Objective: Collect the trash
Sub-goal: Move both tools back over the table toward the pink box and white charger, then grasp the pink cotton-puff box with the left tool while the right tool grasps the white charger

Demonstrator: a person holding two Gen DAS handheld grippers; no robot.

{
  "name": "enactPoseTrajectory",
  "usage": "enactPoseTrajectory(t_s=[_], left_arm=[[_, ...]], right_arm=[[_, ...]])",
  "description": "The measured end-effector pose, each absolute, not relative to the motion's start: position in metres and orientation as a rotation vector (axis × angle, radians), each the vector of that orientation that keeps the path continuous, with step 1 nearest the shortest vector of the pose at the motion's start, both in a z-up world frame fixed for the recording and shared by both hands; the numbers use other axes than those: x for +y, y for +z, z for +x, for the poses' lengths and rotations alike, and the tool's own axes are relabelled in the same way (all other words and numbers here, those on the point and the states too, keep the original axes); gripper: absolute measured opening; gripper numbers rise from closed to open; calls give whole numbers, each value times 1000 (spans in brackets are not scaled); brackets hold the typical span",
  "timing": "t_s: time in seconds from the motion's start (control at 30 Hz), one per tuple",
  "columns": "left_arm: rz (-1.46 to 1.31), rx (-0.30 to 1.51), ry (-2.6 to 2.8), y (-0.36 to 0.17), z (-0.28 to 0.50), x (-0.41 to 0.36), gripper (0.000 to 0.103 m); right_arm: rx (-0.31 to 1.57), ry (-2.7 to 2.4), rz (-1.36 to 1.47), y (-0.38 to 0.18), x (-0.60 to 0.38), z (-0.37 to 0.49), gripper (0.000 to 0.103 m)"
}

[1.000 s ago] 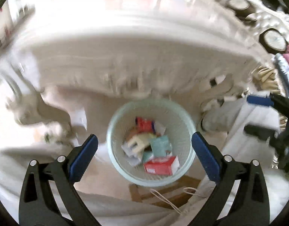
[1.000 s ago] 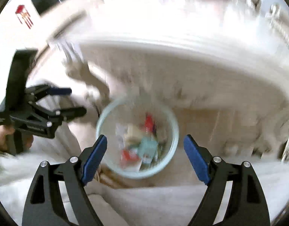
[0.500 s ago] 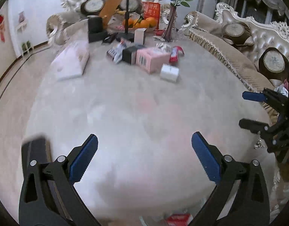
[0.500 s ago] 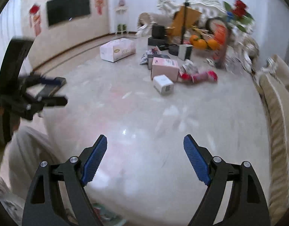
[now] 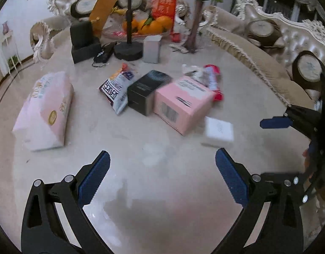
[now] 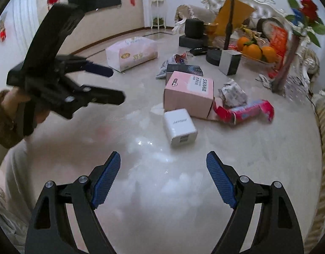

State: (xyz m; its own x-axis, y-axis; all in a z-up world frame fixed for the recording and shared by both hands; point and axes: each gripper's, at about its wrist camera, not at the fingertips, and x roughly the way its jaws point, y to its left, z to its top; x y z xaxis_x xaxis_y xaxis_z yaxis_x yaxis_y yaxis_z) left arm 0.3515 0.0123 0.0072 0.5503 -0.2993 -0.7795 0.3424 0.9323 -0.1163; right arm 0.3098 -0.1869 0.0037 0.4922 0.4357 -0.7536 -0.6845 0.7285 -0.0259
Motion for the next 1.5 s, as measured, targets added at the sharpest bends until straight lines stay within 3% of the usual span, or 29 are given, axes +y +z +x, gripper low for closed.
enactPoseTrajectory(t_s=[0.37, 1.33, 1.47, 1.5], left_arm=[[99, 918, -528, -10, 400, 7, 97], [144, 872, -692, -9, 461, 17, 97], [152, 884, -679, -8, 460, 22, 97], [152, 892, -688, -9, 458, 23, 97]], right_arm=[[851, 799, -338, -16, -169, 352, 79], [829, 833, -334, -18, -160, 362, 79], [835, 822, -341, -20, -159, 366, 77], [844, 827, -343, -21, -159, 368, 72]])
